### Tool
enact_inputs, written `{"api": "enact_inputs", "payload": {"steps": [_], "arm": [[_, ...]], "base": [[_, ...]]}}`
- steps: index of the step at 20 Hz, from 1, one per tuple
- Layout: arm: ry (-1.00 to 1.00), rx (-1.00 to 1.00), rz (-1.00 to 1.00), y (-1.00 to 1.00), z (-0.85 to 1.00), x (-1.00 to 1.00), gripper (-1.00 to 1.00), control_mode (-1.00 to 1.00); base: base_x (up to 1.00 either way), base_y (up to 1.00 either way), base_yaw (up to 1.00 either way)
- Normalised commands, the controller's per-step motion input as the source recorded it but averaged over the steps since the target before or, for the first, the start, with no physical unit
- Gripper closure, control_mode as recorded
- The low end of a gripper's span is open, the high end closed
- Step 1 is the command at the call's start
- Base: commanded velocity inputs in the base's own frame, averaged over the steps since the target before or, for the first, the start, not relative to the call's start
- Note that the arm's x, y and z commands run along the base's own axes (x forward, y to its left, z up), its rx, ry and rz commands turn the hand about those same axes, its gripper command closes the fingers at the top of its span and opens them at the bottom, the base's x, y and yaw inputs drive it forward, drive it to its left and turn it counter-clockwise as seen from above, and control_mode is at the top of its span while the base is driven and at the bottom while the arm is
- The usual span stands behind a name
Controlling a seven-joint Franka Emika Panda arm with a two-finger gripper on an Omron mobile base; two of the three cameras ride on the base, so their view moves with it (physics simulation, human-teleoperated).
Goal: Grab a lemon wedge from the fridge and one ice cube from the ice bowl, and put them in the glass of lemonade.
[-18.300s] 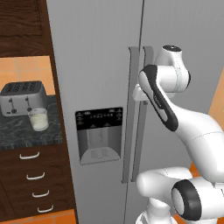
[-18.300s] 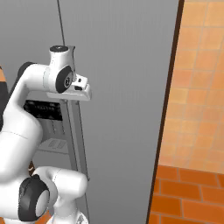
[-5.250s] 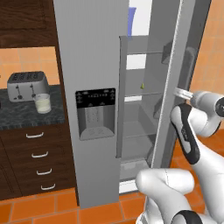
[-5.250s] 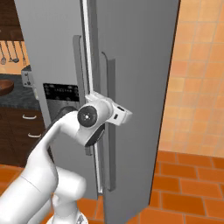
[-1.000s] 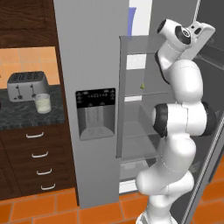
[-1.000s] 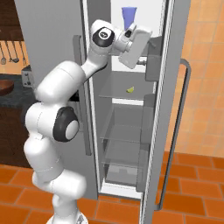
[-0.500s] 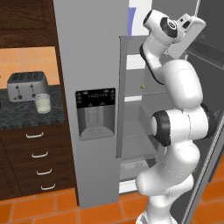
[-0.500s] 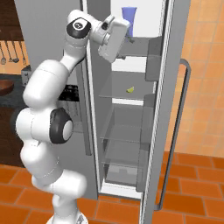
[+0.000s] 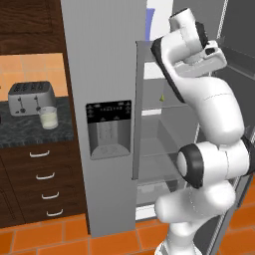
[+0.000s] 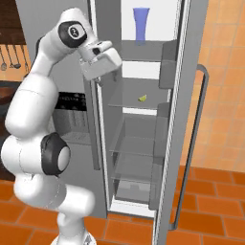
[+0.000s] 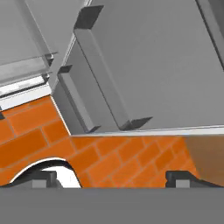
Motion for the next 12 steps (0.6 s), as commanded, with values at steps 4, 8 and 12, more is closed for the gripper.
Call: {"api": "enact_inputs", "payload": {"steps": [4,8,12], "arm": [[-0.09,0.67,0.02,0.2,-1.0,-0.71,-1.0,-1.0],[0.01,0.13,0.02,0.37,-0.27,-0.81,-1.0,-1.0],[-0.03,0.06,0.14,0.33,-0.04,-1.0,-1.0,-1.0]], "base": [[0.0,0.0,0.0],[0.0,0.0,0.0],[0.0,0.0,0.0]]}}
